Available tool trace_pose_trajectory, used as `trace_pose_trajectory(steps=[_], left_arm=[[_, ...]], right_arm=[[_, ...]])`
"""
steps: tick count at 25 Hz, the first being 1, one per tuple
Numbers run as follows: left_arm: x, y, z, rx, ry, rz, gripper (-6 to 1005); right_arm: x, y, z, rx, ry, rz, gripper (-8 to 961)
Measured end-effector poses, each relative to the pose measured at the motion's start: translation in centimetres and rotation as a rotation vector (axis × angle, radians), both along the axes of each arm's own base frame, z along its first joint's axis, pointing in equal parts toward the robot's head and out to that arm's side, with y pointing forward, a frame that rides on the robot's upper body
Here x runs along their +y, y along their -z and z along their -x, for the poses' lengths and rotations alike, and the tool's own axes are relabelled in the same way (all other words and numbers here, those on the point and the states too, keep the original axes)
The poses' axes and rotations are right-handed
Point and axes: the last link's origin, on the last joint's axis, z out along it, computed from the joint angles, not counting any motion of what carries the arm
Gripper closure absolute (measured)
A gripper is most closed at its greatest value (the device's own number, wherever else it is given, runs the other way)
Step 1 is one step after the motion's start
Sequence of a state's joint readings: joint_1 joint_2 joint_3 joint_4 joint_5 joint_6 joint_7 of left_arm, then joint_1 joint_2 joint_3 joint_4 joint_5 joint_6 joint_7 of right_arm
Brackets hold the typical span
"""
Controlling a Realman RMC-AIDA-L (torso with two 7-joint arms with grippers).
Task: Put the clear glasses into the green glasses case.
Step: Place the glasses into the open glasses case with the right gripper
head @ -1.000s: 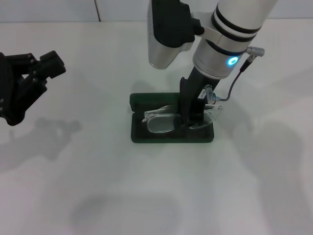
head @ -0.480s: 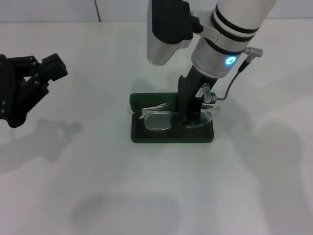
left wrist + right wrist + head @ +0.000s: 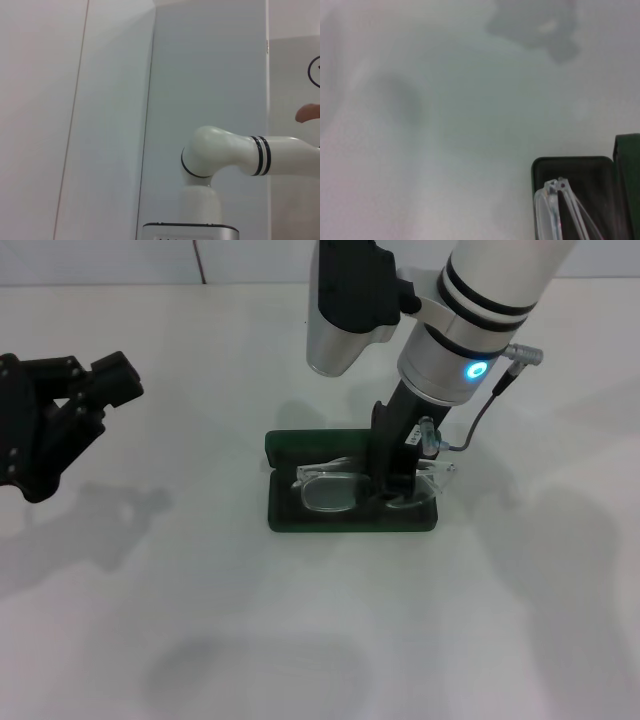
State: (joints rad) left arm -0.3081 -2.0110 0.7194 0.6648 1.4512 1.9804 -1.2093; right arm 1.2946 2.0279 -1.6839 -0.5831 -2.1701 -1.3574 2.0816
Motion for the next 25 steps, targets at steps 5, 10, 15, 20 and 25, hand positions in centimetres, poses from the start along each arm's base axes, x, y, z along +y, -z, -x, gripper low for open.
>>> trace_pose_trajectory(steps=[5,10,15,20,25], left_arm=[[-0.02,0.01,0.0,-0.001,0.001,0.0,919],[-0.14,0.01,0.11,-0.001,-0.003,0.001,919],[-0.22,0.08,0.18,-0.004,-0.005,0.002,919],[-0.26,0.16,0.22,0.002,-0.004,0.003,919],[-0.27,0.16,0.22,0.003,-0.003,0.003,918]], right_arm=[[0.02,0.02,-0.14,-0.002,0.004,-0.001,828],[0.26,0.09,-0.34,0.006,0.019,-0.024,828],[0.31,0.13,-0.42,0.006,0.021,-0.03,828],[0.33,0.14,-0.47,0.005,0.02,-0.032,761],[0.35,0.12,-0.56,0.0,0.02,-0.034,746]])
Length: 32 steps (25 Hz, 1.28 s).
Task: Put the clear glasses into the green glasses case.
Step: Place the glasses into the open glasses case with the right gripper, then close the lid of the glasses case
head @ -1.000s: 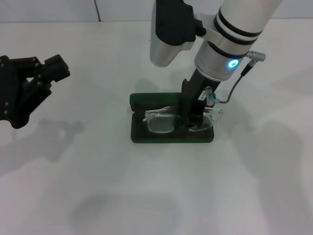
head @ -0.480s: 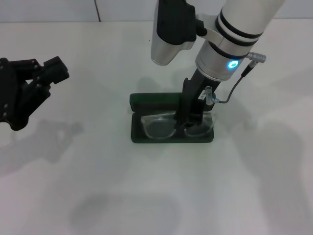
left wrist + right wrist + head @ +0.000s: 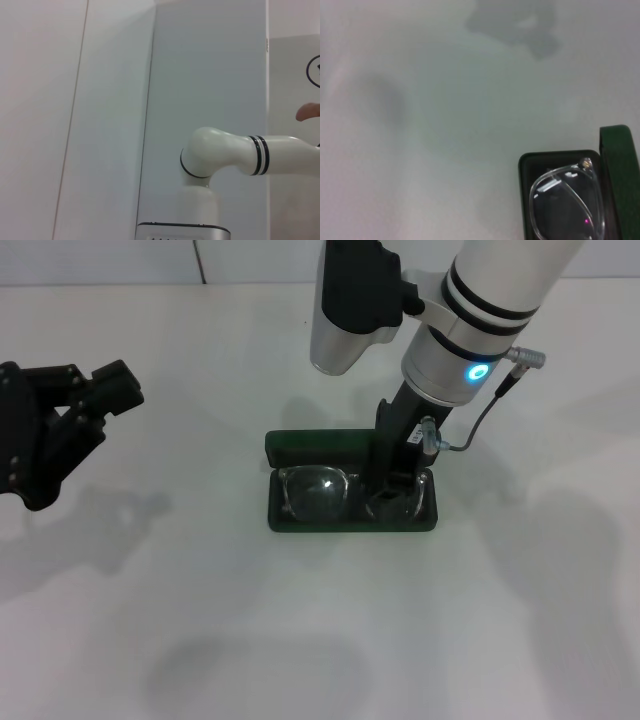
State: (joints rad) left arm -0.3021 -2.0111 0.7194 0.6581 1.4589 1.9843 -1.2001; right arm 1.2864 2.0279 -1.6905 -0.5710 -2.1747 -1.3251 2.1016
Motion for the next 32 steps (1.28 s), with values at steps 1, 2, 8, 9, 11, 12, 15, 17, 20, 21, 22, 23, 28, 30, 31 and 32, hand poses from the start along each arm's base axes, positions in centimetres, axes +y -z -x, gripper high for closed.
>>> trace_pose_trajectory(steps=[1,2,8,9,11,12,15,17,20,21,22,23,28,30,31,32], left_arm=[[0.0,0.0,0.0,0.0,0.0,0.0,918],[0.0,0.0,0.0,0.0,0.001,0.0,918],[-0.1,0.0,0.1,0.0,-0.003,0.0,918],[-0.2,0.0,0.1,0.0,-0.005,0.0,918],[-0.3,0.0,0.2,-0.001,-0.01,0.001,918],[-0.3,0.0,0.3,-0.002,-0.013,0.003,918],[-0.4,-0.1,0.4,-0.012,-0.023,0.011,918],[-0.5,-0.2,0.4,-0.021,-0.03,0.021,917],[-0.5,-0.2,0.4,-0.025,-0.035,0.028,917],[-0.5,-0.2,0.4,-0.025,-0.035,0.03,917],[-0.5,-0.1,0.4,-0.025,-0.034,0.031,917],[-0.5,-0.1,0.3,-0.025,-0.033,0.032,917],[0.5,0.3,-0.7,-0.03,-0.003,0.037,917],[1.1,0.3,-1.2,-0.03,0.008,0.044,917],[1.3,0.3,-1.4,-0.031,0.009,0.048,917],[1.7,0.3,-1.6,-0.031,0.008,0.053,917]], right_arm=[[0.0,0.0,0.0,0.0,-0.001,0.0,743],[0.0,0.0,0.0,0.001,-0.003,-0.001,740],[-0.2,-0.1,0.0,0.008,-0.005,0.004,722],[-0.3,-0.1,0.0,0.012,-0.007,0.006,719],[-0.6,-0.1,-0.1,0.034,-0.016,0.007,713],[-0.8,-0.2,0.0,0.047,-0.02,0.007,710],[-1.8,-0.8,0.1,0.076,-0.024,0.01,701],[-2.2,-1.3,0.2,0.077,-0.03,0.005,695],[-3.4,-2.4,0.3,0.098,-0.047,-0.013,686],[-3.9,-2.9,0.3,0.124,-0.052,-0.022,683],[-4.3,-3.3,0.3,0.156,-0.056,-0.034,680],[-4.7,-3.8,0.0,0.181,-0.053,-0.046,678],[-6.8,-7.4,-2.8,0.388,0.019,-0.137,663],[-7.5,-8.9,-4.2,0.488,0.062,-0.151,657],[-7.9,-9.8,-5.1,0.551,0.08,-0.158,654],[-8.4,-11.0,-6.0,0.633,0.094,-0.164,651]])
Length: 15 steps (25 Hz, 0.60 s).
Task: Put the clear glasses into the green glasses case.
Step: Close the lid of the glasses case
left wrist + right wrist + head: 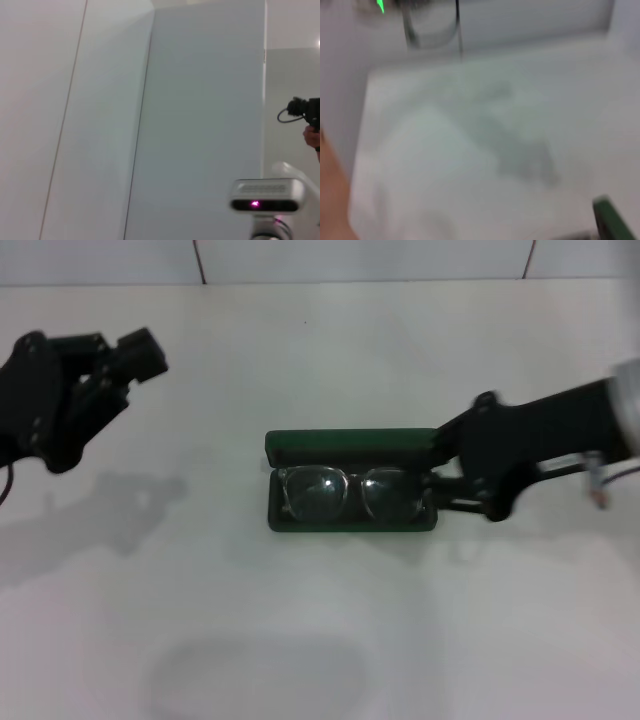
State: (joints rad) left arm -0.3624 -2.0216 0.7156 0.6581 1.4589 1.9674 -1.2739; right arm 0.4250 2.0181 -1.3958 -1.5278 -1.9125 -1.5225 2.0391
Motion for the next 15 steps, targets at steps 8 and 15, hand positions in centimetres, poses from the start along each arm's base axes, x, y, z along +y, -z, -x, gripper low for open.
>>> trace_pose_trajectory(steps=[8,15], left_arm=[[4.1,2.5,-1.9,0.095,-0.071,0.064,916],[6.7,6.2,-4.2,0.168,-0.096,0.108,910]], right_arm=[[-2.7,-6.2,-6.7,0.358,0.036,-0.163,627],[-6.0,-12.2,-15.4,0.563,0.28,-0.356,606]])
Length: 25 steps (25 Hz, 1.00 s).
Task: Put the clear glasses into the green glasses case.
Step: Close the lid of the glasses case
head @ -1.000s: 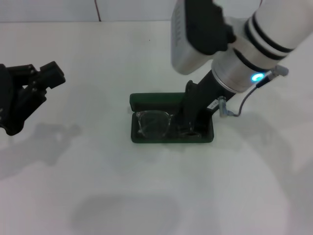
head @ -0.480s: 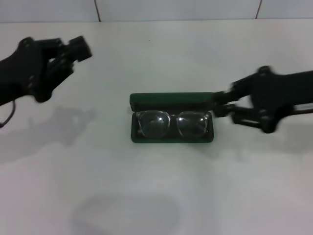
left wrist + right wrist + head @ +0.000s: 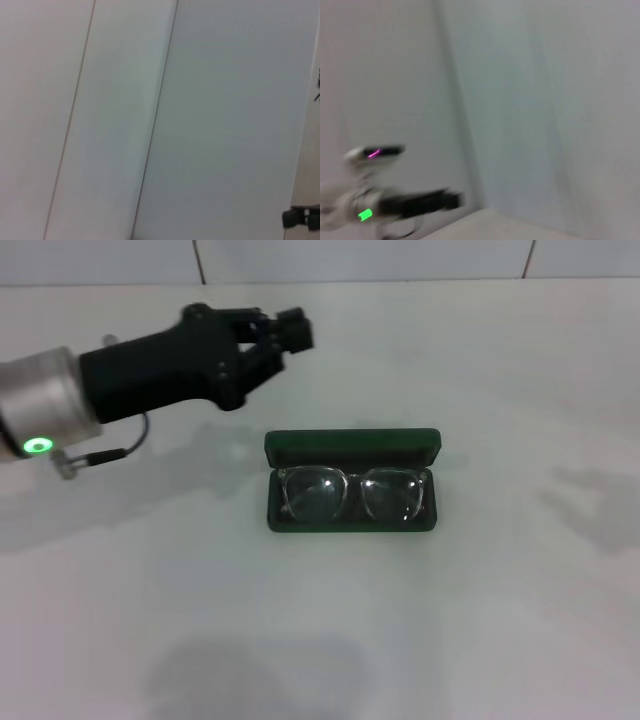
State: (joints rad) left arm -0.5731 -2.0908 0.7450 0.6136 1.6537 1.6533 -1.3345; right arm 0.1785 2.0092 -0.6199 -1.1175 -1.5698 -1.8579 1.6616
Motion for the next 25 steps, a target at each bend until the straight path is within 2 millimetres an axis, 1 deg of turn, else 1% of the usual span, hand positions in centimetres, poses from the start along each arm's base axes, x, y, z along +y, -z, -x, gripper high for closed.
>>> trace_pose_trajectory(steps=[3,6,9,10,13,16,21,25], left_arm=[[0.8,1.4,-0.7,0.018,-0.013,0.028,900],[1.5,2.8,-1.1,0.054,-0.032,0.046,883],[2.0,4.0,-1.5,0.098,-0.044,0.061,863],[2.3,4.8,-1.7,0.121,-0.051,0.07,864],[2.7,6.2,-1.8,0.164,-0.075,0.074,867],[3.3,7.2,-1.8,0.198,-0.11,0.064,869],[3.6,8.4,-1.4,0.253,-0.138,0.037,869],[3.6,8.9,-1.3,0.279,-0.14,0.034,868]], right_arm=[[-2.1,-1.7,-3.4,0.062,0.087,-0.111,597],[-3.8,-2.6,-5.6,0.123,0.143,-0.222,593],[-4.9,-2.8,-6.8,0.162,0.177,-0.286,591],[-5.1,-2.8,-7.1,0.176,0.185,-0.302,593],[-5.5,-2.8,-7.6,0.211,0.201,-0.342,597],[-5.5,-2.8,-7.7,0.232,0.206,-0.363,597],[-4.7,-2.4,-7.6,0.25,0.204,-0.352,596],[-4.0,-2.1,-7.5,0.248,0.208,-0.343,596]])
